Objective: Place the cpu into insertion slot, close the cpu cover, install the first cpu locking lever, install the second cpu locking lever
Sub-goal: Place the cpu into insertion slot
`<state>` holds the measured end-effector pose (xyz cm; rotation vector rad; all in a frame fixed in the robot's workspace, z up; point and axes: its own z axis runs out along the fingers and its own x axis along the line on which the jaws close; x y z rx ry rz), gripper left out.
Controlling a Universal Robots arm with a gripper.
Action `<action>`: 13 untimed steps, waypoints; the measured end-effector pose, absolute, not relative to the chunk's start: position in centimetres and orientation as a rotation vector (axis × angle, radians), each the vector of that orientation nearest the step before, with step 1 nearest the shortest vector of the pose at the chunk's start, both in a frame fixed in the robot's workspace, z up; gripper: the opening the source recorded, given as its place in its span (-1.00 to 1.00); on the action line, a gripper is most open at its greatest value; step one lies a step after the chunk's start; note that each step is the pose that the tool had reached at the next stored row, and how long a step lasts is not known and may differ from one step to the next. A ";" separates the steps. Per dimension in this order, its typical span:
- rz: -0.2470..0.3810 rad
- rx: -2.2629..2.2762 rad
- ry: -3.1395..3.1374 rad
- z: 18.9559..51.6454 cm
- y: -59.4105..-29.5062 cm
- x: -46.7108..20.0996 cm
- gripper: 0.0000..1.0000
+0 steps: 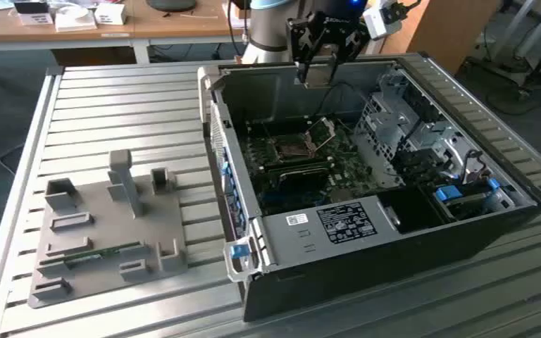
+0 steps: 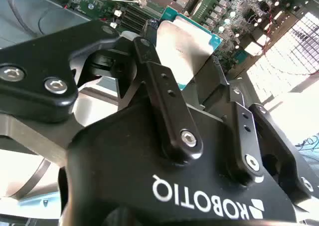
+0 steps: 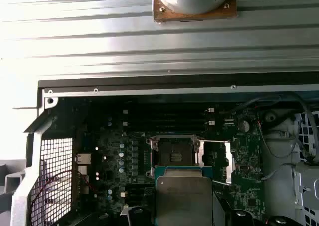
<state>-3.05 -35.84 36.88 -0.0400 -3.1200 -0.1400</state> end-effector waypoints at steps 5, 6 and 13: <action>-0.140 -0.040 -3.120 36.9 -35.8 -3.1 0.08; -0.140 -0.040 -3.120 36.9 -35.8 -3.1 0.08; -0.140 -0.040 -3.120 36.3 -35.8 -3.1 0.08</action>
